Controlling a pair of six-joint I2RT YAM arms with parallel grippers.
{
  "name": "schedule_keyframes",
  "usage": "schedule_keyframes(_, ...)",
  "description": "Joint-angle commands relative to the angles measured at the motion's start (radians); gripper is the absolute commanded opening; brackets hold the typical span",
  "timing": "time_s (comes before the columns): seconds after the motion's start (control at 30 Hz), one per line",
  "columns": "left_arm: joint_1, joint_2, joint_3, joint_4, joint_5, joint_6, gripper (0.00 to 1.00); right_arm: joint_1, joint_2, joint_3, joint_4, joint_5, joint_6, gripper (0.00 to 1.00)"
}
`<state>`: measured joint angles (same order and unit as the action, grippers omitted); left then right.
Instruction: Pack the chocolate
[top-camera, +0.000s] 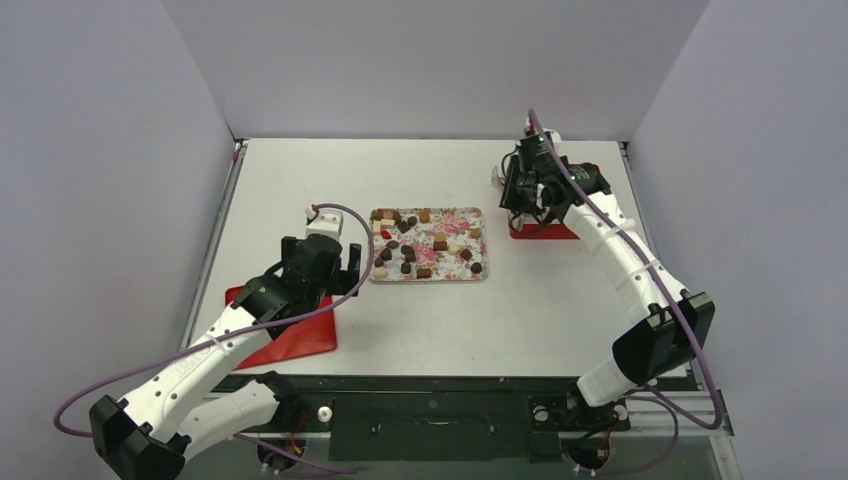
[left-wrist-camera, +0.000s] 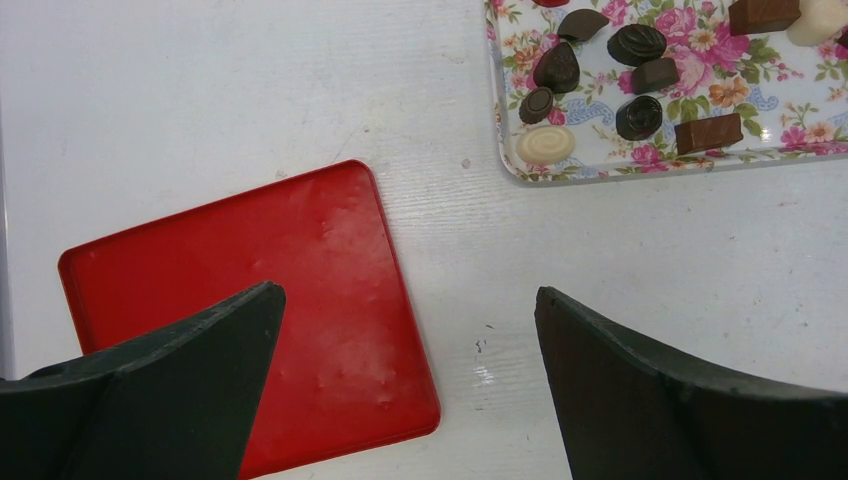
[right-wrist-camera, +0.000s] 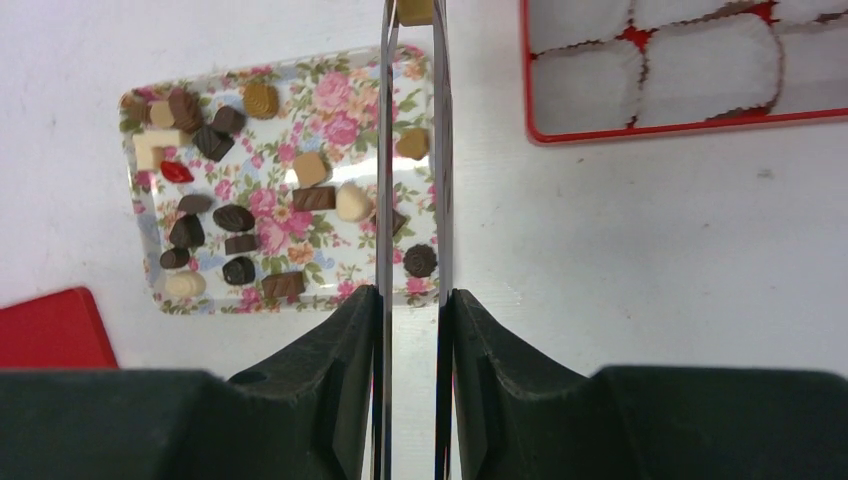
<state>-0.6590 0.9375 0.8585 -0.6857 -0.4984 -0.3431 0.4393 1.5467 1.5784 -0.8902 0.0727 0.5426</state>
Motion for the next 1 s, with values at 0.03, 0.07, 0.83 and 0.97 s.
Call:
schedule_keyframes(0.03, 0.006, -0.021, 0.006, 0.014, 0.015, 0.008, 0.96, -0.135, -0.059, 0.043, -0.017, 0.002, -0.006, 0.25)
schedule_keyframes(0.07, 0.006, -0.021, 0.007, 0.014, 0.016, 0.007, 0.96, -0.176, -0.06, 0.045, -0.019, 0.001, -0.007, 0.25)
schedule_keyframes(0.83, 0.006, -0.021, 0.003, 0.019, 0.038, 0.008, 0.96, -0.553, 0.262, 0.212, 0.075, -0.063, 0.045, 0.24)
schedule_keyframes(0.97, 0.006, -0.016, 0.002, 0.02, 0.039, 0.009, 0.97, -0.561, 0.314, 0.243, 0.076, -0.06, 0.05, 0.24)
